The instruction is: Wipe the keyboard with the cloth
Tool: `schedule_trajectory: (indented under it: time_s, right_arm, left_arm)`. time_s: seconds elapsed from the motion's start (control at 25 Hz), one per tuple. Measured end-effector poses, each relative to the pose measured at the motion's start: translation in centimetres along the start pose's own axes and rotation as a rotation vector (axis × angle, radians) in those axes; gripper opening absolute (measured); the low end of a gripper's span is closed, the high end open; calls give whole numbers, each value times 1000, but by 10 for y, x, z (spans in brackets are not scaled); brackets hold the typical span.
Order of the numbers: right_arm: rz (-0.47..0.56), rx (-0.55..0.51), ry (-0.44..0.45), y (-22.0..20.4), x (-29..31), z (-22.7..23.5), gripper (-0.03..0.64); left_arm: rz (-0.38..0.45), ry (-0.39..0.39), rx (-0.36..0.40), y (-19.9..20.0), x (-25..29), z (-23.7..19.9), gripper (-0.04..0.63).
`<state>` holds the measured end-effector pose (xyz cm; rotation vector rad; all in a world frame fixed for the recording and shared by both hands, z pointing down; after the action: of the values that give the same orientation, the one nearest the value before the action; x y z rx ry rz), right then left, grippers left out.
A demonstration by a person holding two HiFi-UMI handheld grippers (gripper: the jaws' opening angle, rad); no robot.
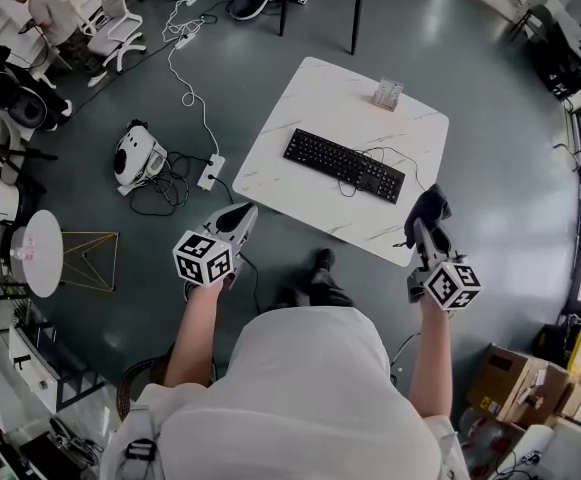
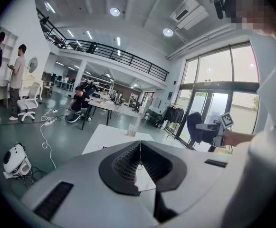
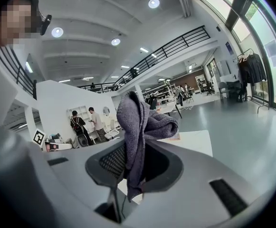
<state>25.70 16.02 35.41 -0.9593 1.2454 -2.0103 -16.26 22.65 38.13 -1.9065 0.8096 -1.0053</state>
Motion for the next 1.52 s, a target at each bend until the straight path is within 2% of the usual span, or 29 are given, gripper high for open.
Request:
schedule_trajectory:
  time_s: [0.52, 0.92, 1.2, 1.52]
  right_arm:
    - [-35, 64, 29, 19, 75, 59, 92]
    - [-85, 84, 42, 23, 121, 110, 91]
    - [-122, 89, 29, 18, 134, 143, 91]
    - [-163, 84, 14, -3, 136, 162, 91]
  left_arm:
    - [-64, 41, 6, 32, 77, -25, 14]
    - [-106, 41, 11, 46, 141, -27, 15]
    - [-161, 61, 30, 43, 179, -32, 15]
    - [-206, 30, 36, 36, 217, -32, 15]
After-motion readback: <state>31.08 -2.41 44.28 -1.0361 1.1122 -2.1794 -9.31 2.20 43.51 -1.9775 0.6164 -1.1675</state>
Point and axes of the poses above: the fingertips, and each gripper's own axes: x forward along the fingers, z to its right, y out of its top, the point moved 6 cm from there along -x, backward along the fingers, and after that the axes turned 2 degrees about -x, right-handed, at the moved point
